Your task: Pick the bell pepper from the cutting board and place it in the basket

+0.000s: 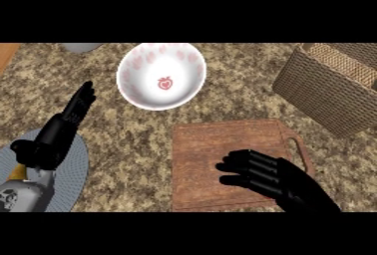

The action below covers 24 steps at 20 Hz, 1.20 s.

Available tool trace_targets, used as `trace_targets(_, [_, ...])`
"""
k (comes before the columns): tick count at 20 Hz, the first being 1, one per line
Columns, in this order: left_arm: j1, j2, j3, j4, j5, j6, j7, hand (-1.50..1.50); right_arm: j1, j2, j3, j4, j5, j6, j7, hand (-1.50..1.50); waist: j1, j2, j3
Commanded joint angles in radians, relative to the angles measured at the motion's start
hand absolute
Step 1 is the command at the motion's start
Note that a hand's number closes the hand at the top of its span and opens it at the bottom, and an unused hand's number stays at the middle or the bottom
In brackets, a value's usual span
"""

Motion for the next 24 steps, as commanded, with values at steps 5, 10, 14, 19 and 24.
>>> trace_targets(5, [0.028, 0.023, 0.008, -0.041, -0.001, -0.019, 0.002, 0.0, 0.059, -0.226, -0.137, -0.343, 0.328, -0.042, 0.33, -1.5, -0.014, -0.007, -0.004])
trace_targets(10, [0.04, 0.012, 0.006, -0.049, 0.0, -0.018, 0.006, 0.0, 0.12, -0.433, -0.167, -0.477, 0.363, 0.222, 0.513, -1.5, 0.003, 0.003, -0.004])
trace_targets(14, [0.006, 0.002, 0.022, -0.053, 0.01, -0.018, 0.029, 0.0, 0.167, -0.51, -0.201, -0.637, 0.237, 0.404, 0.646, -1.5, 0.009, 0.009, -0.002])
trace_targets(19, [0.006, -0.024, 0.005, -0.022, -0.027, -0.027, -0.002, 0.0, 0.164, -0.492, -0.264, -0.708, 0.132, 0.517, 0.702, -1.5, 0.027, 0.015, -0.001])
trace_targets(24, [0.02, -0.055, -0.011, -0.012, -0.062, -0.012, -0.024, 0.0, 0.18, -0.488, -0.427, -0.68, 0.052, 0.559, 0.644, -1.5, 0.023, 0.014, 0.0])
